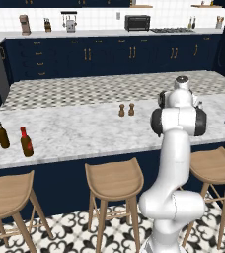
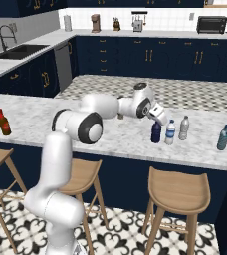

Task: Move the plastic bottles in the middle to the plastics group, and the glass bottles in the middle to the glass group.

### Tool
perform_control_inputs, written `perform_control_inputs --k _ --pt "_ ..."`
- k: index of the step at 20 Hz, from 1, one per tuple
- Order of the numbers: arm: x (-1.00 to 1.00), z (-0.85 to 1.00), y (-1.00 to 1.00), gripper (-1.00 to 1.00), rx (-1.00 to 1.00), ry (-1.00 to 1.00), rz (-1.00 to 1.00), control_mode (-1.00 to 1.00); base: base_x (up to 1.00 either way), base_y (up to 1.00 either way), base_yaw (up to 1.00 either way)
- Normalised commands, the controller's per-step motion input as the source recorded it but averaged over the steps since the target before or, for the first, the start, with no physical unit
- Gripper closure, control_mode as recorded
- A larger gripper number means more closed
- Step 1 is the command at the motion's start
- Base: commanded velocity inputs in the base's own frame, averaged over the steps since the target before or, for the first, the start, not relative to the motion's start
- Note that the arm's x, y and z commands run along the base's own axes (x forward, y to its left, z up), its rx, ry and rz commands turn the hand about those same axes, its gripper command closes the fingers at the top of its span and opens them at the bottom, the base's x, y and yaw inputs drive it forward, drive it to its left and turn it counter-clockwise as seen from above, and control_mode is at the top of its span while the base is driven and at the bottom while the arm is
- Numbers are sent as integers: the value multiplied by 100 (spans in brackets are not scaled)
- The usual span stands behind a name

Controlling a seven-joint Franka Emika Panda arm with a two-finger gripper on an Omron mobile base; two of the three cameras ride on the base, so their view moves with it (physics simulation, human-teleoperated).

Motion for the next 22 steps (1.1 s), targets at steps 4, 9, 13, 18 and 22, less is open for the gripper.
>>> perform_control_inputs --k 4,9,13,18,22 --pt "-72 42 17 -100 0 -1 9 -100 0 0 0" --pt "-100 1 44 -100 0 -4 21 -100 0 0 0" --pt "-100 1 45 -100 0 -10 24 -100 0 0 0" --pt "-100 10 31 -100 0 -20 25 -100 0 0 0" --pt "-83 25 13 -100 1 -27 26 -100 0 0 0"
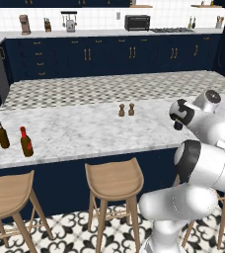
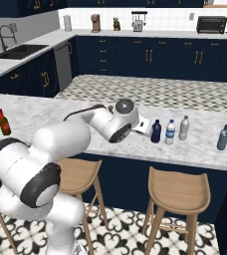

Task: Move the plastic bottles in the middle to the plastics group, and the glass bottles in the middle to the glass group.

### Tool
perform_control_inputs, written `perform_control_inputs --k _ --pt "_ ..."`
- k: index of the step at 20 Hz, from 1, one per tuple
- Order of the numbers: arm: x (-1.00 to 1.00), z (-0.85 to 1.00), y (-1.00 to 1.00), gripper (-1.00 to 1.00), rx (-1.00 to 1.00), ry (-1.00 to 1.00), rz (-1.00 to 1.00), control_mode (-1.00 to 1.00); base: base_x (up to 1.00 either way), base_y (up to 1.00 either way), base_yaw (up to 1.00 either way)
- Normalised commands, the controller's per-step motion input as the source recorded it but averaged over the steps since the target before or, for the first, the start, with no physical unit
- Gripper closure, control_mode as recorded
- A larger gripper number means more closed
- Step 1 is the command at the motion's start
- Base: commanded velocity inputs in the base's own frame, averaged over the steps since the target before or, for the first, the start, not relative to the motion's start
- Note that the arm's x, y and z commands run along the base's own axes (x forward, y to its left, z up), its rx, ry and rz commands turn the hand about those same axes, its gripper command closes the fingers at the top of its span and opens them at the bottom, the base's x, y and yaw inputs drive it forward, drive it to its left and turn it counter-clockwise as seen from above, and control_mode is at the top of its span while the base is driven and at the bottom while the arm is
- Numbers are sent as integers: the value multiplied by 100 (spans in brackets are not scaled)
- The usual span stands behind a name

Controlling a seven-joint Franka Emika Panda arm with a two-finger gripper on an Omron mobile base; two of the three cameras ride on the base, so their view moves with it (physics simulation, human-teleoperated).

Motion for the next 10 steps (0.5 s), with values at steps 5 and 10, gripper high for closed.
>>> perform_control_inputs --k 5,10 --pt "-71 19 27 -100 0 -24 24 -100 0 0 0" --pt "-45 1 55 -100 0 -15 15 -100 0 0 0"
